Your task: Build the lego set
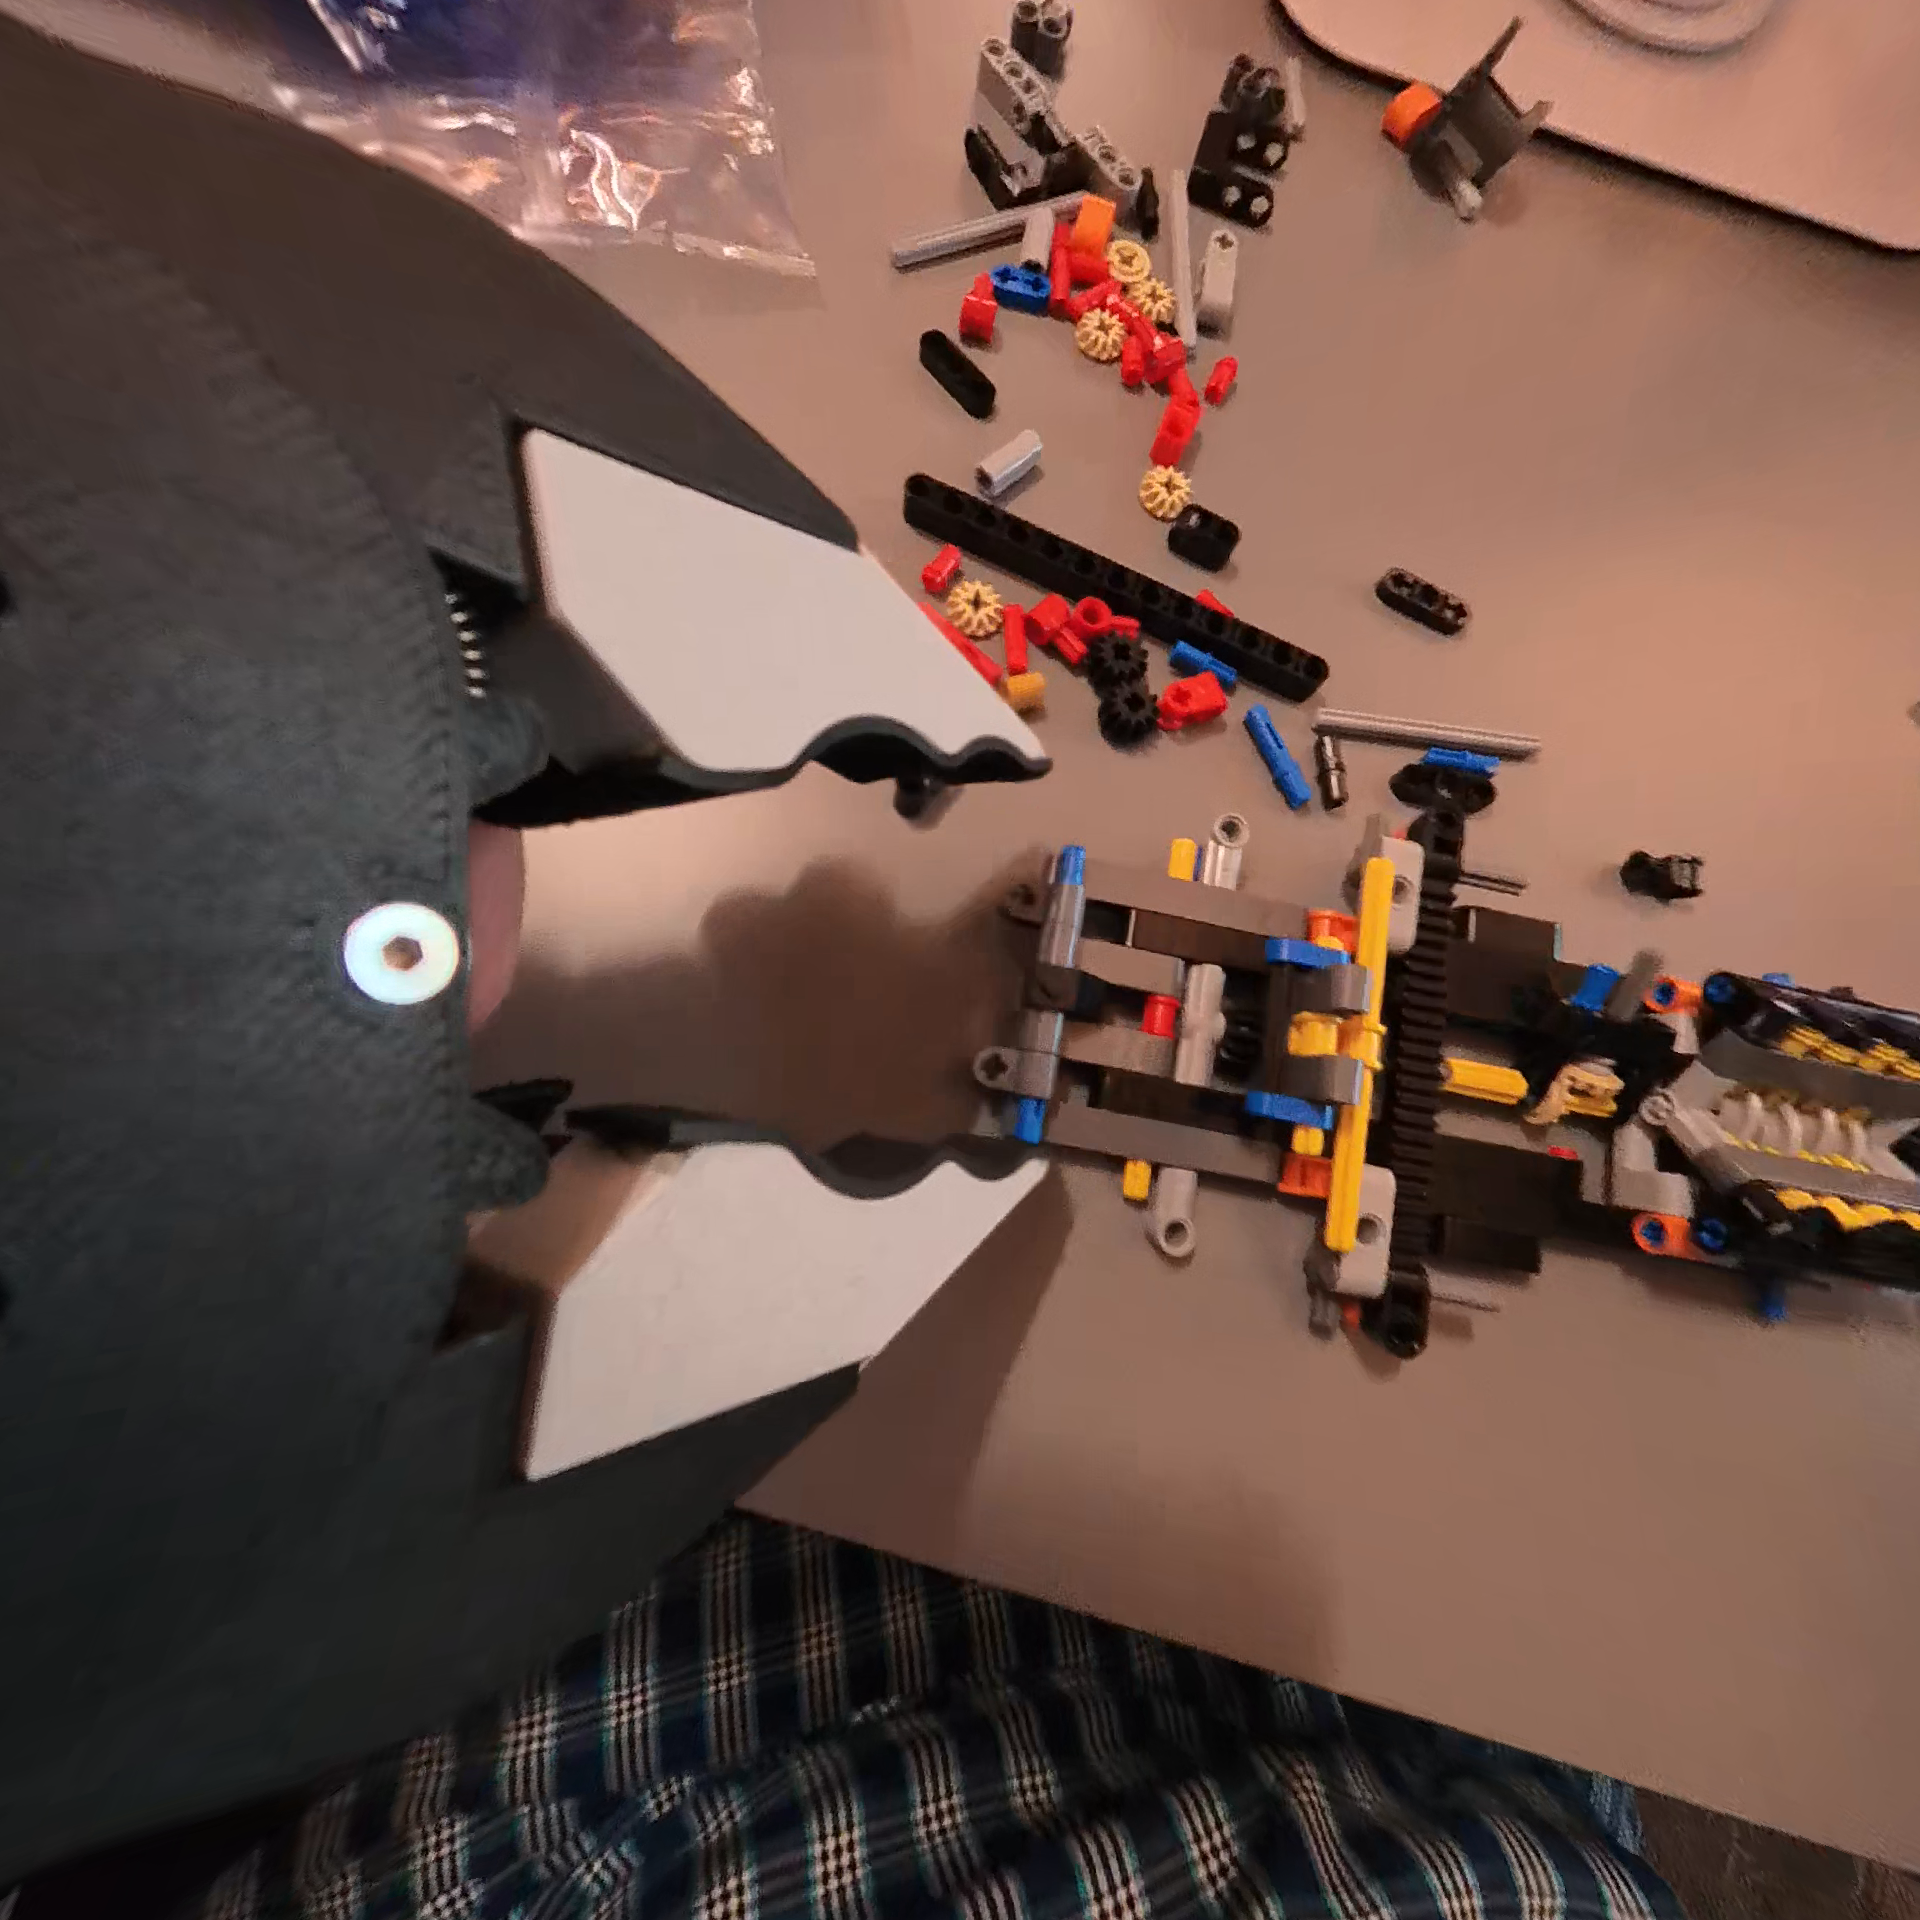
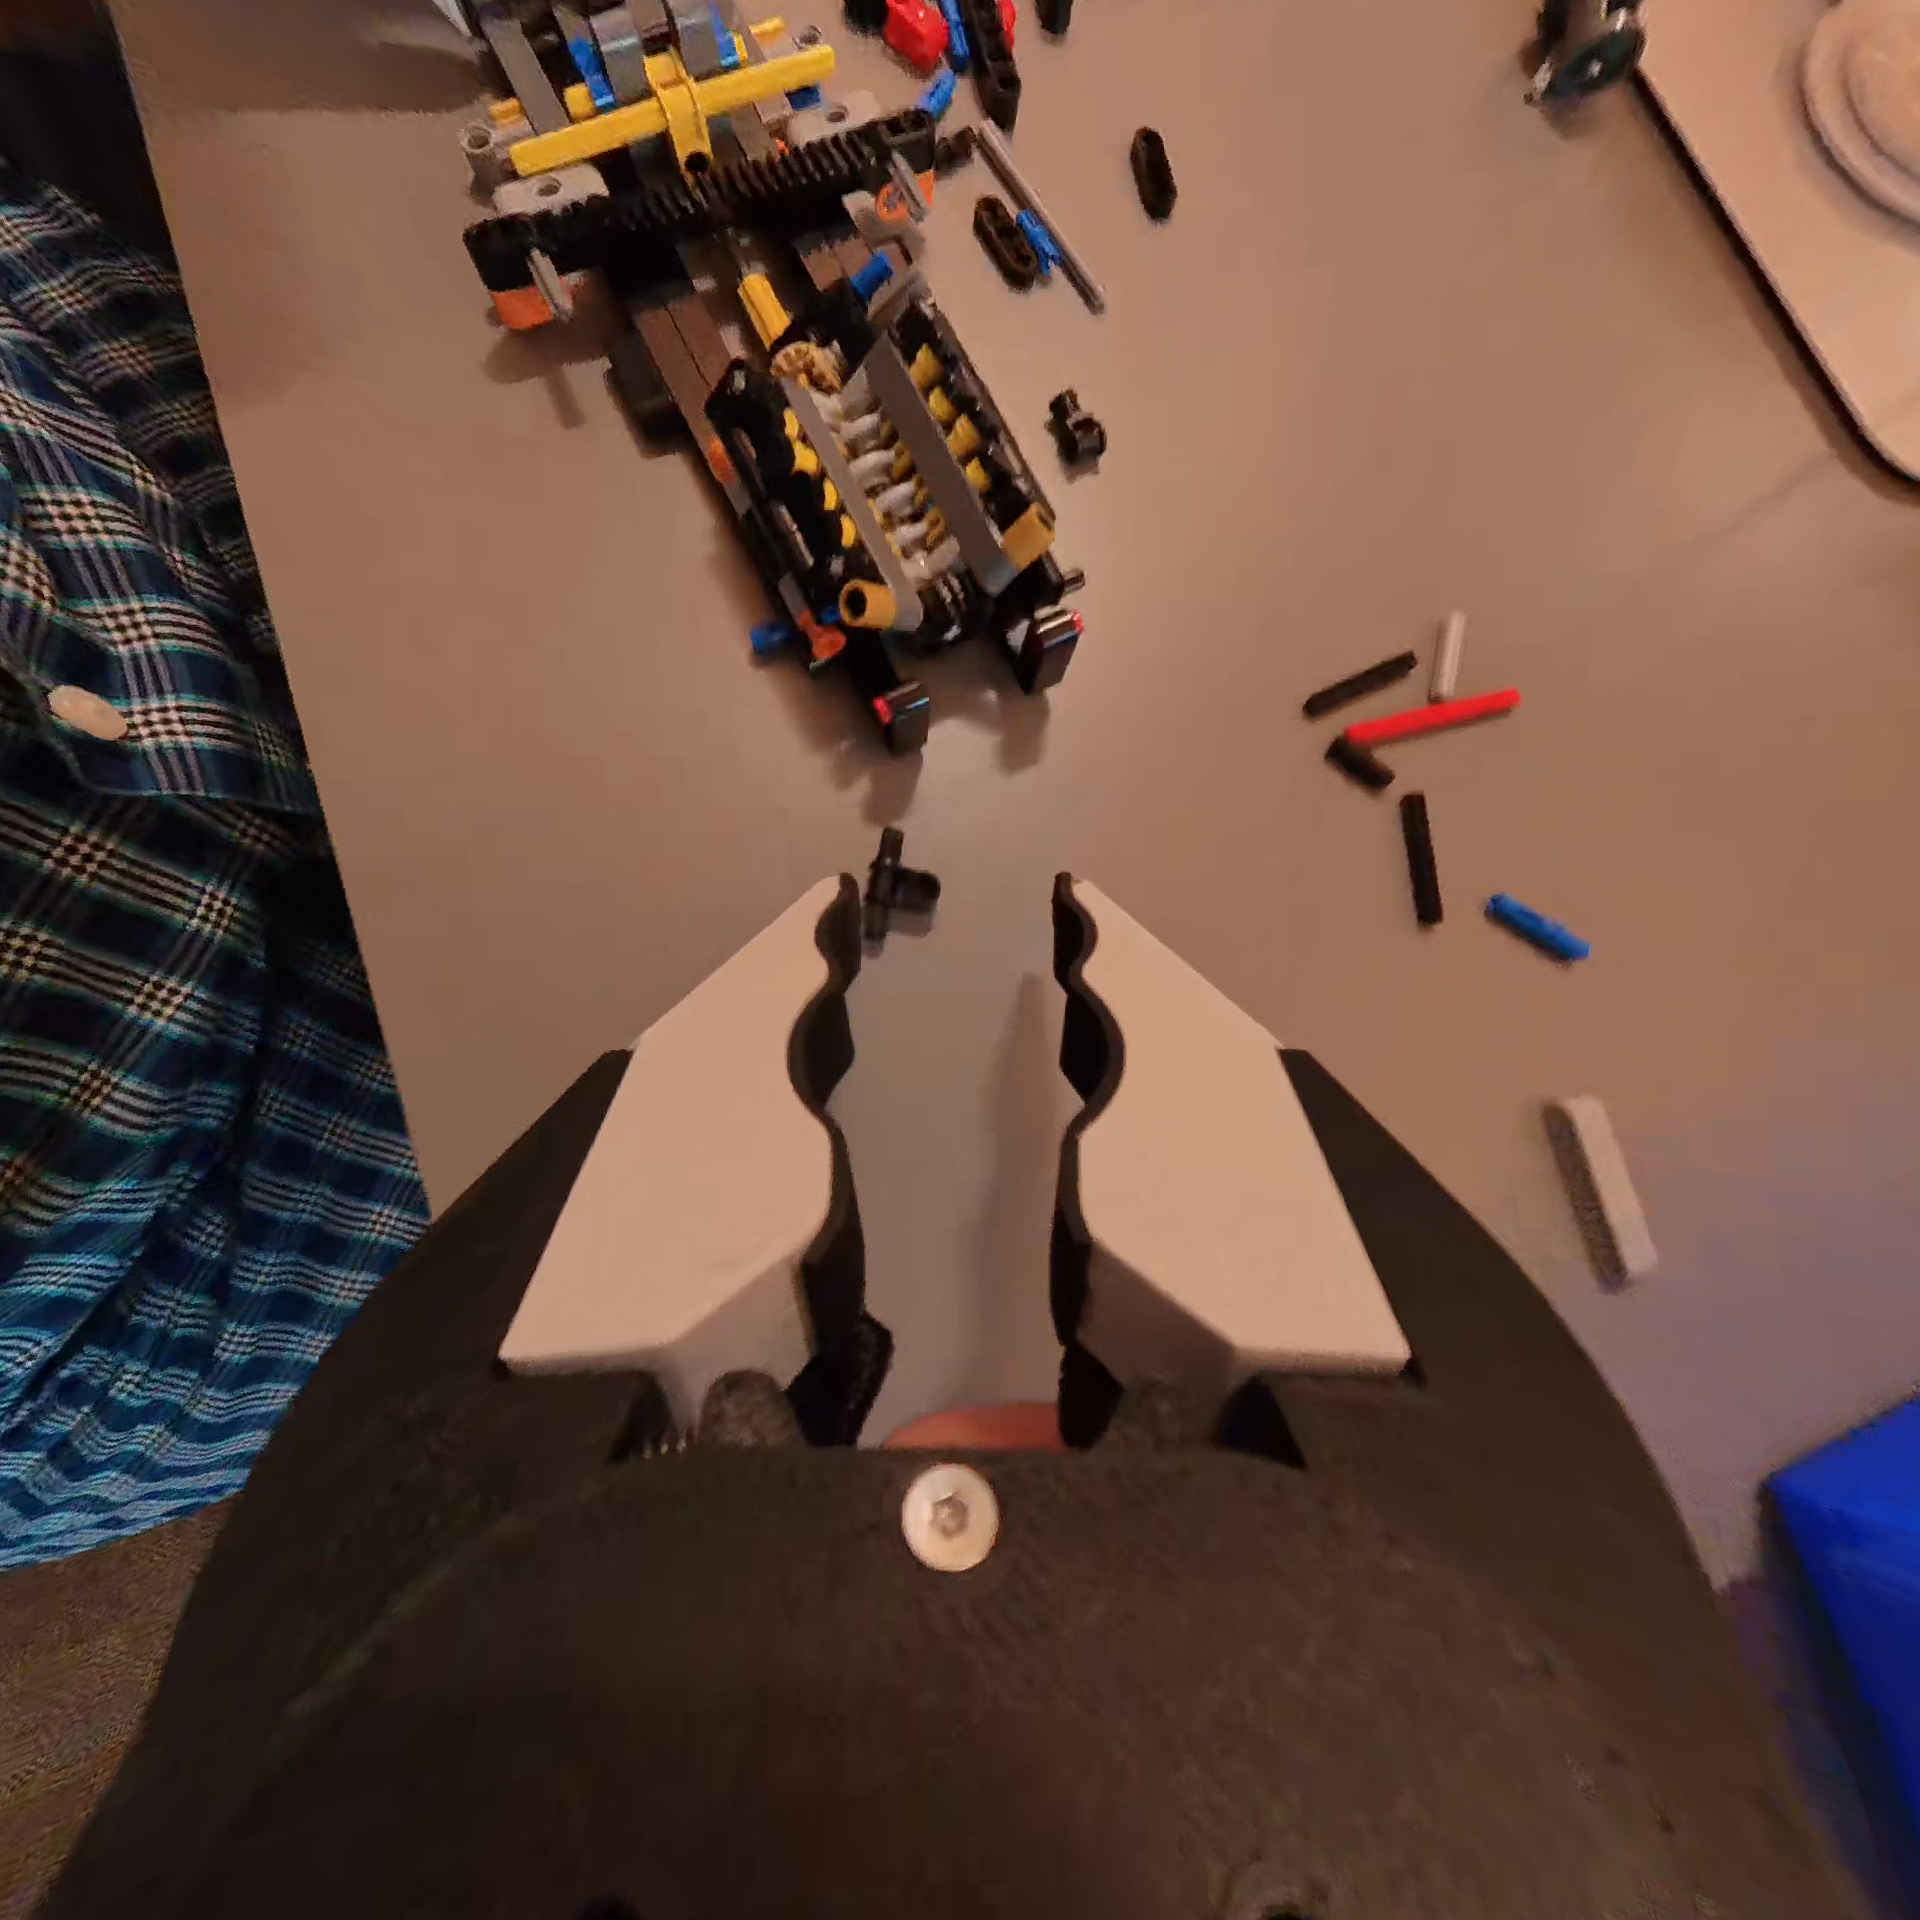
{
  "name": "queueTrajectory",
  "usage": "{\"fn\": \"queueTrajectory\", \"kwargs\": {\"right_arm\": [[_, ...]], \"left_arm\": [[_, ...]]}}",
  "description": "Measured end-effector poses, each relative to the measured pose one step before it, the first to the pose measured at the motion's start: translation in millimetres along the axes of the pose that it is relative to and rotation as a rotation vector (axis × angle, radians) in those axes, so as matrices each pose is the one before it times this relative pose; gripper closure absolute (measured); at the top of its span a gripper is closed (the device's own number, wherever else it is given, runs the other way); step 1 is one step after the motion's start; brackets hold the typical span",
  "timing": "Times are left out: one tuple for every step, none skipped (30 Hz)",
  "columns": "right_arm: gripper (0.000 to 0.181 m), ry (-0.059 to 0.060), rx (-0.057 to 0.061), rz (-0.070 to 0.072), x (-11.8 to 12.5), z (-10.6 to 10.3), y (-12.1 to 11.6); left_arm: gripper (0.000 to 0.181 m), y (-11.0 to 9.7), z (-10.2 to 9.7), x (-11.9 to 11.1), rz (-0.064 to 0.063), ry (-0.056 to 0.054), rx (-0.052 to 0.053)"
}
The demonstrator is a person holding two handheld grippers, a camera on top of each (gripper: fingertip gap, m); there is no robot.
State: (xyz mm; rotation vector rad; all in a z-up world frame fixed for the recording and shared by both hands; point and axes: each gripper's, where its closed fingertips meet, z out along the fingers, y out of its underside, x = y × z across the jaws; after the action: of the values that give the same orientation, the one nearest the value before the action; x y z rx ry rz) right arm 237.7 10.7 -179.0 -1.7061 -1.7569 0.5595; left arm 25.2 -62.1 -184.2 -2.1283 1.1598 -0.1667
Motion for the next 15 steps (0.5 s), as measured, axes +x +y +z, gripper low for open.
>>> {"fn": "queueTrajectory", "kwargs": {"right_arm": [[0.147,0.0039,-0.0065,0.0083,-2.5,0.24,2.9],[0.149,0.0093,-0.0081,0.0019,-1.59,1.35,2.5],[0.15,0.0082,-0.009,-0.0007,-1.68,2.23,2.16],[0.151,0.0086,-0.0064,0.0032,-0.87,2.9,1.61],[0.155,-0.0017,0.0109,0.01,-1.93,2.5,-1.13],[0.158,-0.0152,0.0145,0.0051,-3.75,1.95,-2.01],[0.161,0.0025,0.0083,-0.0051,-1.2,1.38,-1.5],[0.165,0.0105,-0.0014,-0.0044,0.37,0.9,-0.55],[0.168,0.0066,-0.0028,-0.0028,0.15,0.36,-0.1],[0.168,0.0038,0.0004,0.0007,-0.12,0.01,-0.03],[0.168,0.0051,0.0022,0.0027,0.02,-0.06,0.09],[0.168,0.0062,0.0019,0.0056,0.22,-0.32,0.29],[0.168,0.0101,0.0012,0.0053,0.88,-0.5,0.68],[0.169,0.0101,0.002,0.0,0.68,-0.62,0.75],[0.169,0.0095,0.0012,0.0013,0.64,-0.74,0.81]], "left_arm": [[0.114,2.78,1.83,0.13,-0.0075,0.0124,-0.0057],[0.114,1.51,1.91,-0.44,-0.0037,0.0034,-0.0019],[0.115,-0.88,1.22,1.13,-0.0076,0.0117,0.0088],[0.116,-0.79,1.22,2.22,-0.0053,0.0141,0.0023],[0.117,-1.01,0.65,0.88,0.0029,0.0004,-0.0003],[0.117,-0.93,0.47,0.97,0.0046,-0.0021,-0.0034],[0.118,-0.96,0.42,1.41,0.0018,-0.0001,-0.002],[0.119,-0.89,0.61,1.67,-0.0031,0.0005,-0.0009],[0.119,-0.87,0.45,1.29,-0.0059,-0.0037,-0.0007],[0.12,-0.53,0.07,1.66,-0.0033,-0.0038,-0.0012],[0.121,-0.42,-0.06,1.43,-0.004,-0.0083,-0.0021],[0.122,-0.66,0.07,1.47,-0.0079,-0.0113,-0.0018],[0.123,-0.7,0.12,1.3,-0.0121,-0.0132,-0.0014],[0.123,-0.85,0.18,1.29,-0.0115,-0.0138,0.0022],[0.121,-0.96,0.16,1.95,-0.007,-0.0097,0.005]]}}
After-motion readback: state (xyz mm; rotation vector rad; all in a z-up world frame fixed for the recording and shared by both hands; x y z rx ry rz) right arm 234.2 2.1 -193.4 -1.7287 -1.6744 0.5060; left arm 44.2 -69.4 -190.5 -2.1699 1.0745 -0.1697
